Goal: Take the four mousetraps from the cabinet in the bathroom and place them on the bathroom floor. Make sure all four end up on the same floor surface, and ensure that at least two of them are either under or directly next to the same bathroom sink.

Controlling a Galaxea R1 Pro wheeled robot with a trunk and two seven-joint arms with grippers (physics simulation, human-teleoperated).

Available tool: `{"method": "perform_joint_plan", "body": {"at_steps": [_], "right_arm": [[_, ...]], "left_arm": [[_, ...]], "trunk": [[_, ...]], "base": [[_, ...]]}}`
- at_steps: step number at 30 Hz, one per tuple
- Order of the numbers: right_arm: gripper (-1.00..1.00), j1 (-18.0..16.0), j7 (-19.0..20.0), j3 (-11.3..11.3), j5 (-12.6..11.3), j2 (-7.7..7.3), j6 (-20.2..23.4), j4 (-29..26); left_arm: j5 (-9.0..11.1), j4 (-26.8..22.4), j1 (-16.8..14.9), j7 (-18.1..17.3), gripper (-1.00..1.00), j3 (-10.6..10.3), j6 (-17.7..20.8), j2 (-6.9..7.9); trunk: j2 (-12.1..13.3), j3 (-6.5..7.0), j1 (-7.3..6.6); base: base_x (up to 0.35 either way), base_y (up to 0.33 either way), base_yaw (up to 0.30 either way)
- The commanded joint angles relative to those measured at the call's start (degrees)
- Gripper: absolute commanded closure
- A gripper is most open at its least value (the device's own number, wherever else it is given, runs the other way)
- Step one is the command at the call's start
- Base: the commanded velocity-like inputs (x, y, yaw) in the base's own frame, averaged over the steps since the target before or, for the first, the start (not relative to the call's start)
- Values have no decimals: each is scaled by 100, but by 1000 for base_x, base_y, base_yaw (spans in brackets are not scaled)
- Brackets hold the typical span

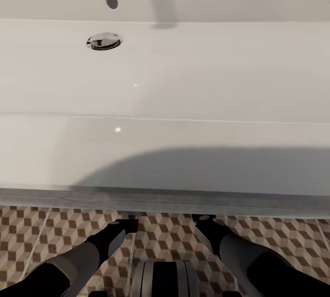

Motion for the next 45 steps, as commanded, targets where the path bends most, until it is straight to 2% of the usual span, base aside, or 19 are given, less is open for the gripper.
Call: {"method": "perform_joint_plan", "body": {"at_steps": [1,12,19,37,45], "right_arm": [[100,-2,-18,48,-57,0,7,-4],[100,-2,-13,48,-59,0,-60,-4],[100,-2,-11,54,-57,8,-285,-1],[100,-2,-10,57,-43,-23,-328,-95],[100,-18,-9,57,-39,-21,-357,-124]], "left_arm": [[47,-13,-1,40,100,-49,28,3],[35,-26,-1,40,100,-53,-5,-3],[31,-24,-1,40,100,-58,-15,2],[31,-40,-7,40,100,-51,-41,3],[38,-40,-182,40,100,-49,-43,-9]], "trunk": [[-1,-3,-1],[-1,-3,-1],[-1,-3,-1],[-1,-3,-1],[-1,-3,-1]], "base": [[0,0,-46],[0,0,-167],[0,0,-12],[0,0,0],[0,0,0]]}}
